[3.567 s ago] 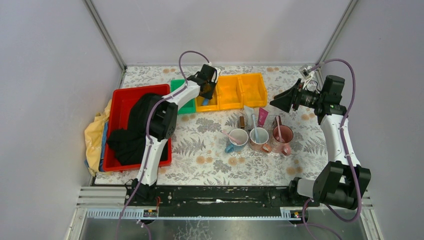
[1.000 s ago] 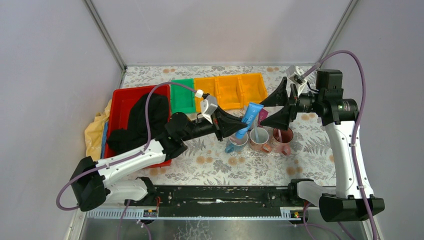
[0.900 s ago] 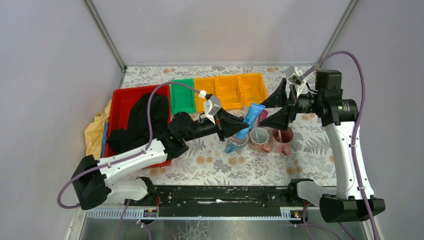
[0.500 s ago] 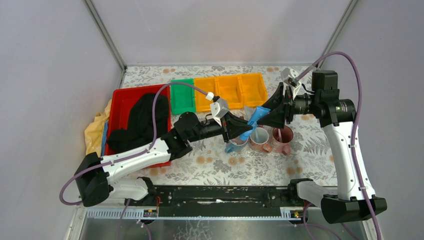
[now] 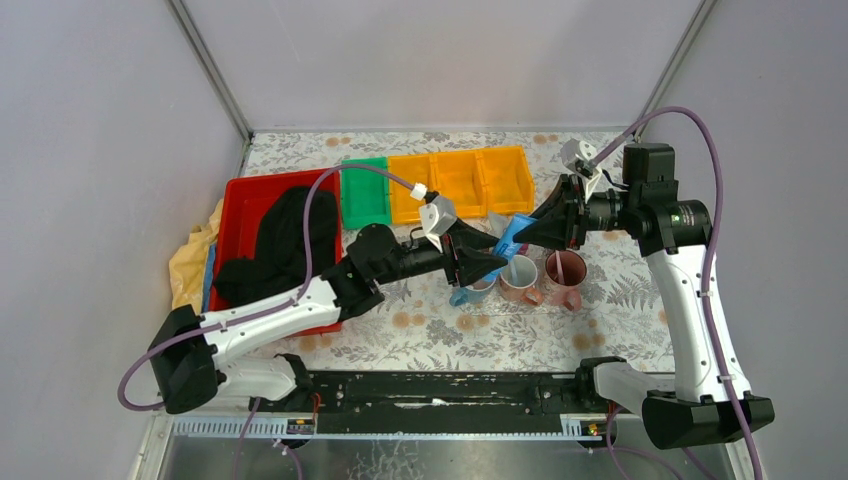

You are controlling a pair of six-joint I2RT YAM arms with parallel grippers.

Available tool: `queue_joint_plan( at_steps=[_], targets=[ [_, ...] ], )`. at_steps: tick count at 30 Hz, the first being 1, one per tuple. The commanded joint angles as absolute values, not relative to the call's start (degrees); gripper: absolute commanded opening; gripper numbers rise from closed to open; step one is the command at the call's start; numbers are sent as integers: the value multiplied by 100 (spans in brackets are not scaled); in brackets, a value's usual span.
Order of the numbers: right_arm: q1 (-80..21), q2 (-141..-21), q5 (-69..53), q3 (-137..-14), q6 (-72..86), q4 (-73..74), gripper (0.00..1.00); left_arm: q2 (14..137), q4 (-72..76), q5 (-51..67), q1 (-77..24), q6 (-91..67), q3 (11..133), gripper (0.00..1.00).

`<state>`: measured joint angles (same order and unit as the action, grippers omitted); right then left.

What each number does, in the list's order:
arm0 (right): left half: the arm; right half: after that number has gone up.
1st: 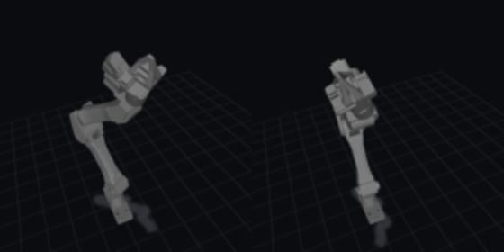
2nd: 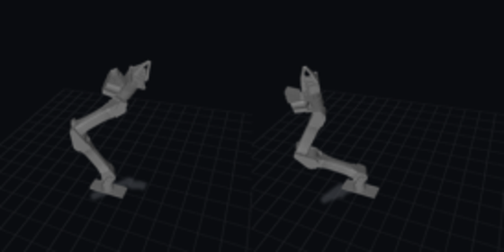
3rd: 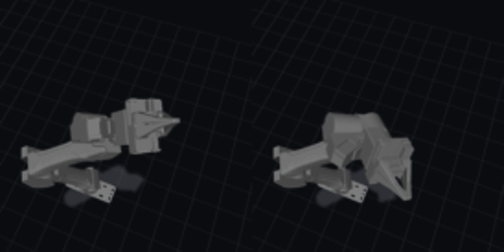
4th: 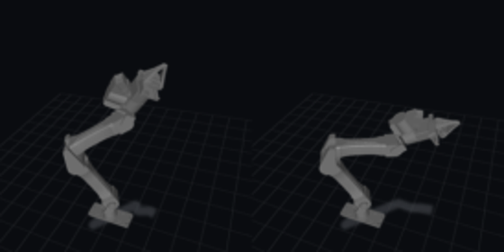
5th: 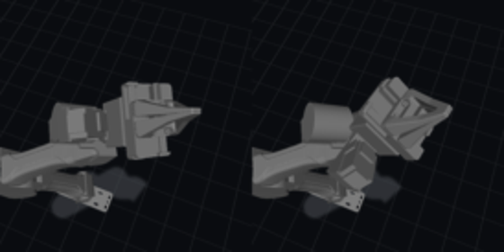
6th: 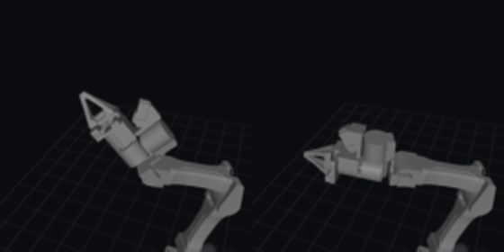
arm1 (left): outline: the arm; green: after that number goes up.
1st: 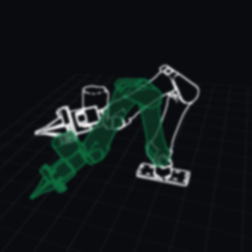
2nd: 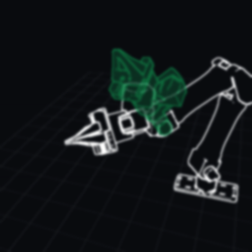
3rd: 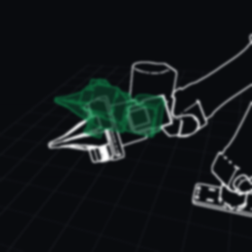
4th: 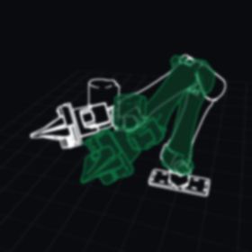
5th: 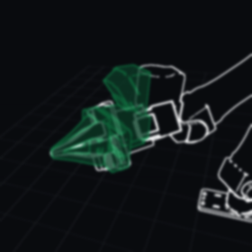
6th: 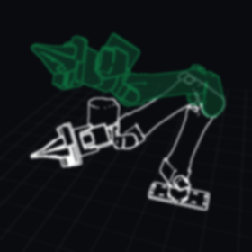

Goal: Prepare toiletry sets of a toothbrush and toothpaste on the tray

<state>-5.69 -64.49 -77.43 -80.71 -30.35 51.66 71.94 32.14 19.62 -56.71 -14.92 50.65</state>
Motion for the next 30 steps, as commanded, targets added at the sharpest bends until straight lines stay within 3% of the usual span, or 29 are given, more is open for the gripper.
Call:
queue_joint_plan(
  at_steps=[1, 3, 4, 5, 15, 30],
  targets=[
    [-615, -6320, -7843, -8062, -3116, 5230, 21, 6949, 3660, 1832, -5713, -1556, 4981, 61],
    [-610, -6307, -7776, -8060, -3112, 5223, 20, 6844, 3718, 1694, -5717, -1556, 4857, 78],
    [-600, -6296, -7736, -8060, -3103, 5213, 20, 6787, 3730, 1583, -5713, -1553, 4788, 97],
    [-559, -6289, -7698, -8047, -3071, 5181, 20, 6708, 3716, 1425, -5710, -1548, 4725, 100],
    [365, -6261, -6918, -7765, -2263, 4296, 20, 6058, 3122, 181, -5681, -1425, 4077, 100],
    [835, -6489, -3306, -7075, -1863, 2538, 21, 5297, 2241, -580, -5612, -1108, 3639, 100]
  ],
)
